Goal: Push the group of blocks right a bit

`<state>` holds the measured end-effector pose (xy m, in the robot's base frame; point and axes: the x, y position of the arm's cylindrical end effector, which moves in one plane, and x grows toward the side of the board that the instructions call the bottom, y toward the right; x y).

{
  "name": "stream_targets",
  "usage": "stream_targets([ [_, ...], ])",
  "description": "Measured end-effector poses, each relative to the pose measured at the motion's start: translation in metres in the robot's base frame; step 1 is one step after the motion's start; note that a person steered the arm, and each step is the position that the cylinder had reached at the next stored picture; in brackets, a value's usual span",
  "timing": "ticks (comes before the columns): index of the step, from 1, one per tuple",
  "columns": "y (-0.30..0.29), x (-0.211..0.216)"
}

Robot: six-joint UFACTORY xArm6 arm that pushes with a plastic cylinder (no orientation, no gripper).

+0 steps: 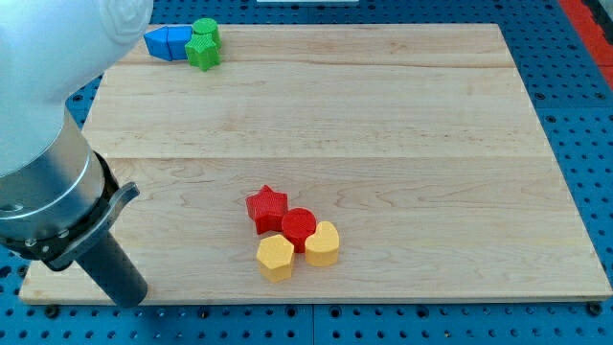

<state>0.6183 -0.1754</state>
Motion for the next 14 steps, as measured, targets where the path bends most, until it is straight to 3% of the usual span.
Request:
stream_targets([
  [3,0.001,-0.005],
  [5,-0.034,-0.076],
  [6,-0.036,-0.078],
  [7,-0.081,-0.142],
  [8,-0.09,-0.246],
  [9,-0.09,-0.3],
  [10,-0.09,-0.301],
  [14,-0.07,-0.415],
])
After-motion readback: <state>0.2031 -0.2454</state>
